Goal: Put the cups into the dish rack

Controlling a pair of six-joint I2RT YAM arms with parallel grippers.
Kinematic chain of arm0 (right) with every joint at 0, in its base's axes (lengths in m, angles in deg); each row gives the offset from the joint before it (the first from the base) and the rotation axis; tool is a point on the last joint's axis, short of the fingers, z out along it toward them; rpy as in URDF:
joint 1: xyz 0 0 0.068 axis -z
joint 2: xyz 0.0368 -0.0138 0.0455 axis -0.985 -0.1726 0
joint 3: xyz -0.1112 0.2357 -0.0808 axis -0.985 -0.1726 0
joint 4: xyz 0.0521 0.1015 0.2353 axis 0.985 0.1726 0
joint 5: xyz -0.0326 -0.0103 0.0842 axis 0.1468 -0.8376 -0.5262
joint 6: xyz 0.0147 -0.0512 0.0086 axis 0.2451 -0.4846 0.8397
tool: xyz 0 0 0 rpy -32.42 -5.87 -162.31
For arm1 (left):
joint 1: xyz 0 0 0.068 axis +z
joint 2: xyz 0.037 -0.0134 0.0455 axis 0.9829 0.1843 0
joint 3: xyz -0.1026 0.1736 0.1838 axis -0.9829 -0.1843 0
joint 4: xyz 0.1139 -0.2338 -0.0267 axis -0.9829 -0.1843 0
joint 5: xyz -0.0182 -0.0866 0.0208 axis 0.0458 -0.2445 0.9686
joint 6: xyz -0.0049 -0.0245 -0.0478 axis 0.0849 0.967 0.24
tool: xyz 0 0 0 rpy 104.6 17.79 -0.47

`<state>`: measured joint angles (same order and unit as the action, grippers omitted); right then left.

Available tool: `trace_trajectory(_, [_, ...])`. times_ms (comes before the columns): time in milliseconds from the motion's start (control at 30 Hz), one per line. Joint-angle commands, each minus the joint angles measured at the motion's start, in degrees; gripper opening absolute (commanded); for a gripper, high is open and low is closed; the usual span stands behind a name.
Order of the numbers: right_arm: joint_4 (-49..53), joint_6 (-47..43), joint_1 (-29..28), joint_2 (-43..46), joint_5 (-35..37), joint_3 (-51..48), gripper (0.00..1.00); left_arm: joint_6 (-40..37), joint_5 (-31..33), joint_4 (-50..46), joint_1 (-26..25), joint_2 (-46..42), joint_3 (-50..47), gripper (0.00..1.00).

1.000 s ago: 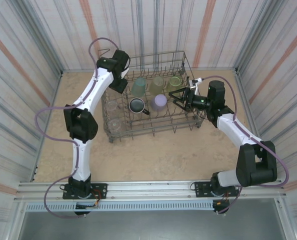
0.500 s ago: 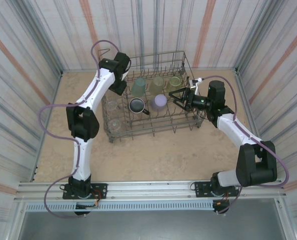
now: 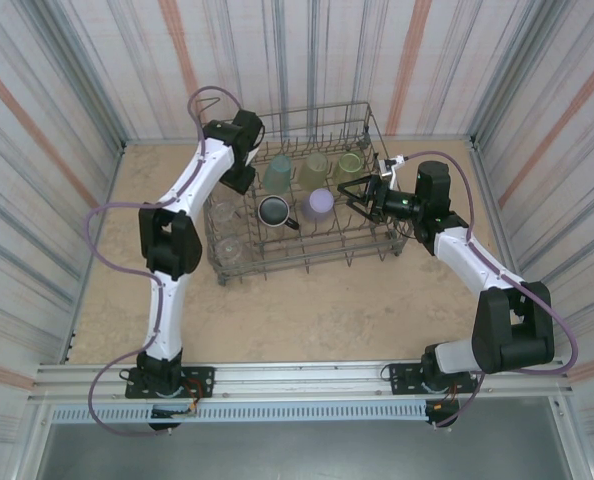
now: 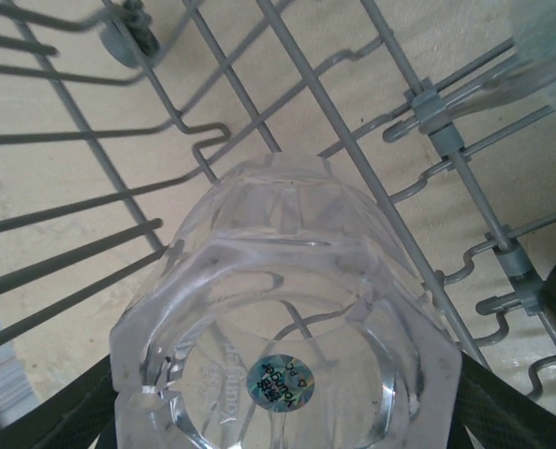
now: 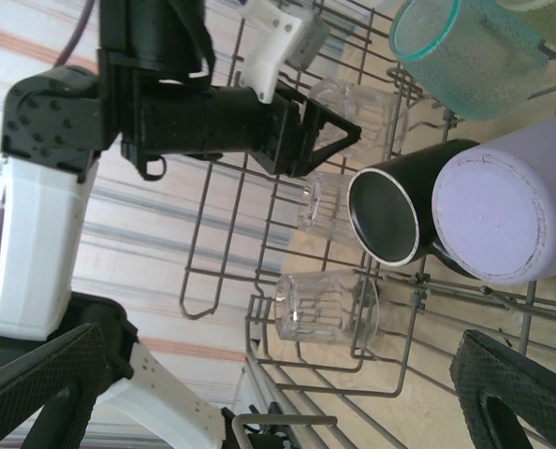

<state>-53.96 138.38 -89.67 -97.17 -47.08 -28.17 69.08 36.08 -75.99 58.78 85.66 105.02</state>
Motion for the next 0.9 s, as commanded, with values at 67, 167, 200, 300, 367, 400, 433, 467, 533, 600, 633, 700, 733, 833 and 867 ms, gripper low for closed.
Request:
trace_trajectory(67, [0.5, -1.3, 0.5, 0.4, 0.9, 0.5, 0.99, 3.1, -2.2, -1.5, 1.8, 1.5, 1.2, 0.23])
trace_trajectory(167, [0.5, -1.3, 0.5, 0.1, 0.9, 0.6, 0.99, 3.8, -2.1, -0.8, 1.9, 1.0, 0.8, 0.43])
trace_trajectory(200, [0.5, -1.3, 0.4, 0.0, 1.0, 0.8, 0.99, 4.0, -2.1, -0.4, 1.9, 0.6, 0.5, 0.49])
trace_trajectory(300, [0.4, -1.0, 0.4, -0.3, 1.1, 0.9, 0.99, 4.5, -1.8, 0.7, 1.8, -0.4, -0.4, 0.72])
trace_trajectory(367, [0.4, -1.0, 0.4, -0.4, 1.1, 1.0, 0.99, 4.7, -1.4, 1.0, 1.8, -0.7, -0.4, 0.84])
trace_trajectory(400, [0.4, -0.9, 0.3, -0.4, 1.2, 1.2, 0.99, 4.8, -1.0, 0.9, 1.8, -0.8, -0.3, 0.88])
trace_trajectory(433, [0.4, -0.9, 0.3, -0.5, 1.1, 1.2, 0.99, 5.0, -0.7, 1.0, 1.9, -1.0, -0.3, 0.92])
trace_trajectory(467, [0.4, -0.9, 0.3, -0.5, 1.1, 1.2, 0.99, 5.2, -0.2, 1.0, 2.0, -1.1, -0.4, 0.96])
trace_trajectory(533, [0.5, -0.9, 0.2, -0.5, 1.2, 1.3, 0.99, 5.4, 0.4, 1.1, 2.0, -1.4, -0.2, 0.99])
trace_trajectory(600, [0.5, -0.9, 0.2, -0.5, 1.3, 1.3, 0.99, 5.5, 0.8, 1.4, 2.0, -1.6, -0.4, 0.99])
trace_trajectory(633, [0.5, -0.9, 0.1, -0.5, 1.4, 1.3, 0.99, 5.6, 0.9, 1.5, 2.0, -1.8, -0.2, 0.99])
trace_trajectory(700, [0.7, -0.9, 0.1, -0.5, 1.3, 1.4, 0.99, 5.8, 1.0, 2.0, 2.0, -2.4, -0.2, 0.99])
trace_trajectory(733, [0.7, -0.9, 0.1, -0.4, 1.4, 1.4, 0.99, 6.0, 1.2, 2.2, 2.0, -2.7, -0.2, 0.99])
trace_trajectory(833, [0.9, -0.9, 0.0, -0.4, 1.5, 1.3, 0.99, 6.4, 2.1, 3.1, 2.0, -4.1, -0.3, 0.99])
trace_trajectory(867, [0.9, -0.9, 0.0, -0.4, 1.6, 1.3, 0.99, 6.6, 2.3, 3.4, 2.0, -4.6, -0.3, 0.99])
